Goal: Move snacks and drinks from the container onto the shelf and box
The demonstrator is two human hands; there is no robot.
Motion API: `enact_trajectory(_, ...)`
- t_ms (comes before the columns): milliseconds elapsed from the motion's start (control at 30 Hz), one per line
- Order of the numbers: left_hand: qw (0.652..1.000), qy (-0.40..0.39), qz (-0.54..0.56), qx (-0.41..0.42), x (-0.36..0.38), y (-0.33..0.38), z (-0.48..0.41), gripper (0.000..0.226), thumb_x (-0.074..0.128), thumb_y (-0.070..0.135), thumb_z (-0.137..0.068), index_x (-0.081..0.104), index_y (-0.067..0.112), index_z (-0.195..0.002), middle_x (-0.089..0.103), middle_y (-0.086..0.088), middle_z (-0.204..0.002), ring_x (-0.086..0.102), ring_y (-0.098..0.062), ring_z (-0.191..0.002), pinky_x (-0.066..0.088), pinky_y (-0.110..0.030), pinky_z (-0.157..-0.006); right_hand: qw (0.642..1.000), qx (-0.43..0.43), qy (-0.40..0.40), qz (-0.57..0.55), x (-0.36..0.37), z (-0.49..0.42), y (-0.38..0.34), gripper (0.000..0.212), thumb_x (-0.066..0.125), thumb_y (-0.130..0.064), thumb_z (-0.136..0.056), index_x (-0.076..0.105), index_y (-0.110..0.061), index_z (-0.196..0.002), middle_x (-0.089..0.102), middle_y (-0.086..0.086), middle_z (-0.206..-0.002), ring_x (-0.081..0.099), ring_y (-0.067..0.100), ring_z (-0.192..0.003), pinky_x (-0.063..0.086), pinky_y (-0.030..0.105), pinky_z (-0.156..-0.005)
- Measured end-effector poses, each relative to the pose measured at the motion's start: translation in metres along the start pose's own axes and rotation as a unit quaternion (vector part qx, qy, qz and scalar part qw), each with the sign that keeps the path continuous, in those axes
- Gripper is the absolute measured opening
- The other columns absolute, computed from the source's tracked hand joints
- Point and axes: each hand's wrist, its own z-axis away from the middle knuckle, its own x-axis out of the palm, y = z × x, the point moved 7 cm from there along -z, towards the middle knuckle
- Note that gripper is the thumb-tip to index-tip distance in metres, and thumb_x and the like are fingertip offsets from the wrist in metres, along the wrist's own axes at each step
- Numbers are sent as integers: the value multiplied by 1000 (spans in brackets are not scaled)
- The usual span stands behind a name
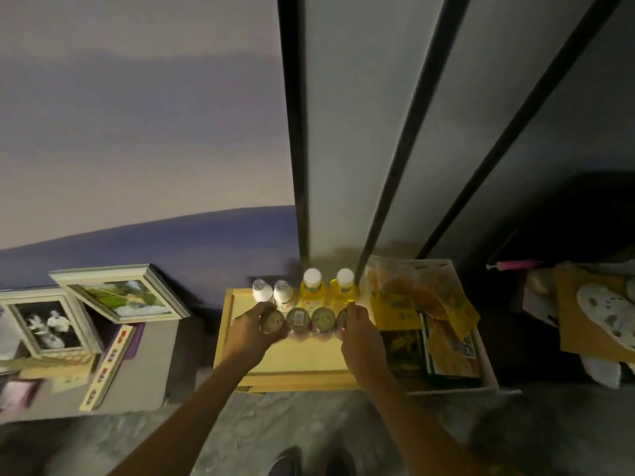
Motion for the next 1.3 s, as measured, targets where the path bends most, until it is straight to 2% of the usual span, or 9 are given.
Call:
enact_trajectory(567, 999, -27, -26, -7, 90, -66, -42, 64, 96, 32, -73, 65, 25, -129, 71, 3, -112, 68, -21, -95, 58, -40, -82, 997, 78, 19, 13, 83, -37, 42, 46, 65, -9, -101, 50, -16, -143, 59, 6, -137, 61, 25, -125, 54, 32, -97)
enact_trajectory(633, 999, -29, -39, 0, 93, -70, -42, 63, 95, 33, -73, 64, 25, -128, 71, 2, -111, 68, -22, -95, 59, -42, -81, 998, 59, -10, -5, 98, -36, 47, 35, 55, -30, -108, 52, -17, -140, 58, 8, -138, 60, 25, -122, 50, 24, -94)
enact_trajectory(700, 998, -30, -58, 17, 95, -72, -41, 62, 94, 34, -74, 62, 26, -126, 69, 2, -110, 67, -22, -93, 59, -44, -79, 998, 33, 20, -55, 99, -35, 49, 62, 36, -74, -99, 57, -25, -130, 60, 9, -136, 60, 23, -117, 48, 20, -88)
enact_trajectory(767, 997, -28, -69, 31, 95, -73, -40, 60, 94, 35, -75, 61, 26, -124, 68, 2, -108, 66, -22, -91, 58, -45, -76, 994, 43, 26, -96, 106, -38, 55, 71, 32, -87, -87, 59, -32, -123, 62, 8, -133, 62, 24, -115, 53, 30, -96)
enact_trajectory(867, 996, -21, -79, 36, 96, -73, -40, 59, 93, 37, -75, 60, 27, -123, 68, 2, -108, 66, -21, -89, 59, -44, -75, 998, 64, -9, -26, 112, -43, 53, 41, 62, -37, -105, 53, -20, -141, 62, 10, -139, 63, 28, -123, 56, 41, -102)
enact_trajectory(933, 996, -23, -82, 38, 96, -73, -40, 59, 93, 40, -75, 58, 29, -121, 68, 3, -108, 65, -20, -89, 59, -44, -75, 998, 57, 15, 14, 108, -47, 53, 50, 65, -16, -103, 45, -17, -149, 59, 8, -143, 61, 25, -127, 54, 35, -102)
enact_trajectory(1033, 993, -37, -108, 42, 94, -70, -41, 60, 90, 49, -76, 54, 33, -121, 65, 6, -112, 65, -19, -91, 59, -43, -74, 997, 70, 7, -27, 94, -42, 47, 53, 63, -17, -104, 40, -16, -152, 55, 8, -147, 56, 24, -132, 49, 33, -105)
enact_trajectory(1167, 985, -52, -157, 54, 82, -58, -40, 68, 86, 60, -76, 56, 29, -128, 58, 8, -129, 66, -19, -97, 53, -34, -71, 999, 1, -25, 40, 87, -40, 36, 85, 79, -34, -93, 32, -8, -159, 38, 16, -162, 39, 34, -150, 39, 41, -121)
enact_trajectory(1300, 979, -33, -180, 93, 57, -30, -32, 70, 79, 67, -78, 54, 31, -134, 58, 9, -136, 67, -21, -102, 50, -34, -73, 993, -67, -82, 45, 65, -42, 17, 54, 72, -45, -96, 51, -16, -135, 57, 5, -132, 62, 26, -121, 55, 38, -102)
